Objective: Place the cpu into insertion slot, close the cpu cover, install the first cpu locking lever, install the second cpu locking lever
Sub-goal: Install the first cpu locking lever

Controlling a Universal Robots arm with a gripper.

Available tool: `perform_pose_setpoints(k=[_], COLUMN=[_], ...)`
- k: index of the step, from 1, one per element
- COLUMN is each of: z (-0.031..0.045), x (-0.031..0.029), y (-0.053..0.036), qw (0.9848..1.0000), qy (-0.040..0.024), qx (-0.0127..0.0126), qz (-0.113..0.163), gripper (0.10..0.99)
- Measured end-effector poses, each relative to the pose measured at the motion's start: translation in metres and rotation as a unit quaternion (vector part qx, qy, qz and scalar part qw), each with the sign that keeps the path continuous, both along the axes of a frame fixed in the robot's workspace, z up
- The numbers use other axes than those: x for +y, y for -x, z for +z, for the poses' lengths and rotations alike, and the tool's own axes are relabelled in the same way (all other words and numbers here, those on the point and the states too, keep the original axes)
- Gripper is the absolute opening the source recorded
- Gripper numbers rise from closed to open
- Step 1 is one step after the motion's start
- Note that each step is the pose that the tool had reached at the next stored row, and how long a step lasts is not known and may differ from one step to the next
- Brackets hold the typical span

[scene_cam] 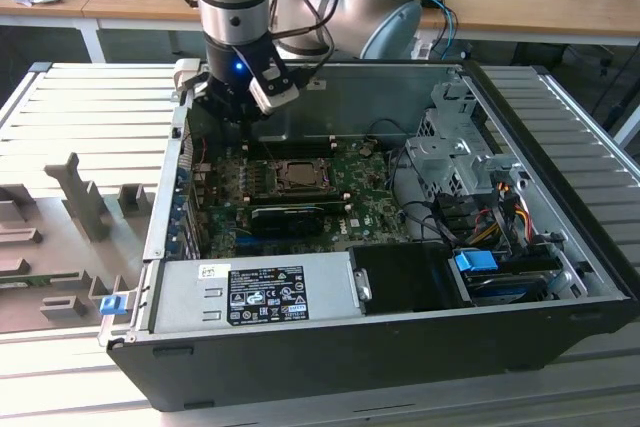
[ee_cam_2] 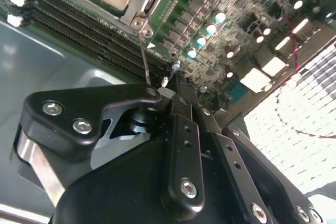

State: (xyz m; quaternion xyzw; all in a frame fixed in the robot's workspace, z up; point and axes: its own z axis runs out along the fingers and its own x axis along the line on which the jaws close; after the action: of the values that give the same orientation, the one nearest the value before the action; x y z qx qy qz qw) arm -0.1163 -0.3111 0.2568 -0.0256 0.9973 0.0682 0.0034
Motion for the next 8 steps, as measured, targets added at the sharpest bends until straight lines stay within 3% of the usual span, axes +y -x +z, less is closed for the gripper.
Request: perform_pose_setpoints(k=[8], z=[-0.0007], x=[0.0021], y=[-0.0178], qw=[1.0], qy=[0.0003], qx=[-0.0001], qz=[0.001], gripper=[0.106])
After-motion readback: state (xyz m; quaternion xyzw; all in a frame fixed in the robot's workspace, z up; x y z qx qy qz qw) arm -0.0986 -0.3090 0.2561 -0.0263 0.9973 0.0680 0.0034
